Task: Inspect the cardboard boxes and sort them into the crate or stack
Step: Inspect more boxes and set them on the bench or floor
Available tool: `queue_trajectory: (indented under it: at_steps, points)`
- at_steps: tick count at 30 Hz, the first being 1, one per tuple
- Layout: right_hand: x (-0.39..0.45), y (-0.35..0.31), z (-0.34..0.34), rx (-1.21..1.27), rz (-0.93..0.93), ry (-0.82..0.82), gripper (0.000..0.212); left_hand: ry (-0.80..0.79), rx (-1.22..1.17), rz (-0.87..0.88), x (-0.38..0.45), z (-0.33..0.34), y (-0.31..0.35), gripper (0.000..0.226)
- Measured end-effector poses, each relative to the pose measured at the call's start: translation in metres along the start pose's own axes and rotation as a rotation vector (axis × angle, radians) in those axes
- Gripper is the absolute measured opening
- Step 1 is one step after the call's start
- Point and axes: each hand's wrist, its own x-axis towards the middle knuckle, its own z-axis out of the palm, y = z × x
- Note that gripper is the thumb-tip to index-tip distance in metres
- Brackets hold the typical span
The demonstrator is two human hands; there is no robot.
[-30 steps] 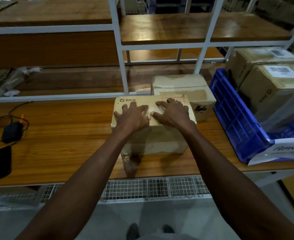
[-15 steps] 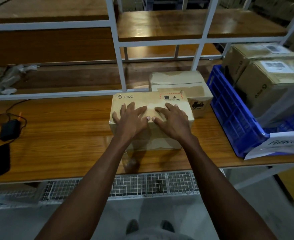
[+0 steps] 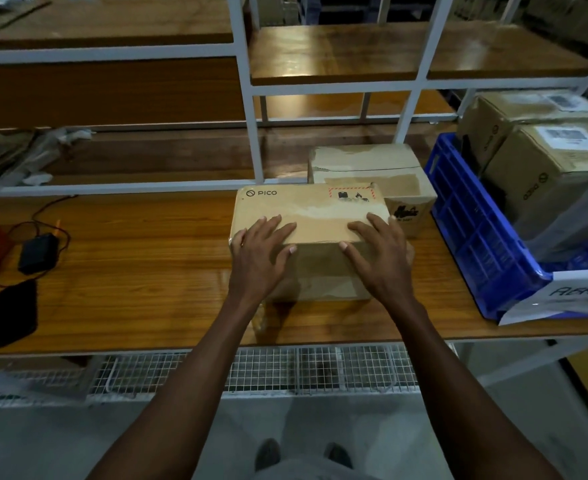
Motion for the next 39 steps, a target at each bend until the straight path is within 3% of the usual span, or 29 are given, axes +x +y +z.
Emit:
queue_trajectory:
  at_steps: [3,5,7,9,12,20,25,28,34,37,39]
  points:
    - [-0.012,0.012,0.007,0.080,0.046,0.002,0.042,0.064,0.098,0.062,-0.013,0.006,-0.012,0.050]
    - [-0.014,0.019,0.011,0.158,0.019,0.023,0.045,0.124,0.080,-0.049,-0.023,0.009,-0.019,0.053]
    - [-0.017,0.020,0.013,0.321,0.052,0.058,0.048,0.182,-0.049,-0.213,-0.032,0.009,-0.023,0.057]
    - [-0.020,0.019,0.014,0.406,0.079,0.075,0.051,0.190,-0.251,-0.266,-0.038,0.006,-0.025,0.062]
    - [-0.018,0.019,0.017,0.439,0.079,0.098,0.055,0.192,-0.470,-0.244,-0.038,0.003,-0.024,0.068]
    - [-0.011,0.014,0.008,0.422,0.125,0.187,0.084,0.323,-0.514,-0.322,-0.033,-0.001,-0.019,0.094]
    - [0.003,0.011,0.000,0.347,0.223,0.271,0.087,0.397,-0.463,-0.388,-0.016,-0.008,-0.011,0.080]
    - [0.009,0.008,-0.001,0.320,0.265,0.252,0.079,0.371,-0.422,-0.395,-0.006,-0.008,-0.006,0.069]
    - [0.029,0.013,-0.009,0.239,0.319,0.130,0.074,0.190,-0.350,-0.432,0.017,-0.011,-0.018,0.068]
    - [0.032,0.021,0.000,0.198,0.370,0.041,0.080,0.054,-0.300,-0.464,0.016,0.002,-0.026,0.078]
    - [0.035,0.027,0.007,0.194,0.406,-0.011,0.090,-0.050,-0.324,-0.491,0.018,0.011,-0.034,0.098]
